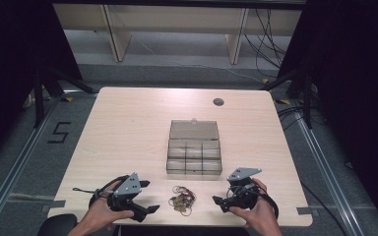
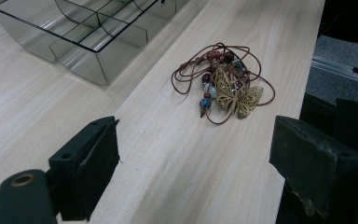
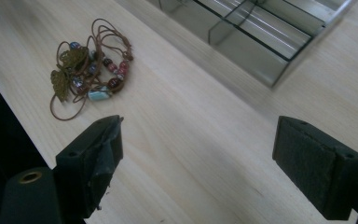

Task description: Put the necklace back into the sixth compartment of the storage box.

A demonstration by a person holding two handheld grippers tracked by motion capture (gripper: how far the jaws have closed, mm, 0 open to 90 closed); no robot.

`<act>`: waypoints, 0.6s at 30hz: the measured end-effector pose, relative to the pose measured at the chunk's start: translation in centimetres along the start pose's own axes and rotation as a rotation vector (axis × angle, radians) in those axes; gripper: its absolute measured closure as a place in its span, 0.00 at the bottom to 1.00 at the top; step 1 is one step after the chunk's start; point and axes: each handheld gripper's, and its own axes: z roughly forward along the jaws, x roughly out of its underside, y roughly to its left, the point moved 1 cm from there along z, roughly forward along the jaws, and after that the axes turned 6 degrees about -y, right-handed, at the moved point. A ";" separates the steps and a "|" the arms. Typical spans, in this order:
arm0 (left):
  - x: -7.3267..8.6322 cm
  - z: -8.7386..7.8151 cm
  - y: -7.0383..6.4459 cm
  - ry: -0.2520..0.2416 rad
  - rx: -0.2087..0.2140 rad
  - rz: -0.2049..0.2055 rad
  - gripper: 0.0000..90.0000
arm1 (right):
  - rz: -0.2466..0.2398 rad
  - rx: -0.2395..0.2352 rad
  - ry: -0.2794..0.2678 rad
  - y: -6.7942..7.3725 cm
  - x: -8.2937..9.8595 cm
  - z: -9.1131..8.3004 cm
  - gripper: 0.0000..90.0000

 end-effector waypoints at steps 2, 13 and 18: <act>0.0 0.0 0.0 0.000 0.000 0.000 0.17 | 0.011 -0.011 0.036 0.4 -0.4 0.0 0.18; 0.0 0.1 0.0 0.009 -0.005 0.009 0.17 | -0.085 -0.066 0.063 1.9 -2.4 1.5 0.18; 0.0 0.1 0.0 0.006 0.003 0.015 0.17 | -0.107 -0.094 0.082 2.4 -3.3 2.2 0.18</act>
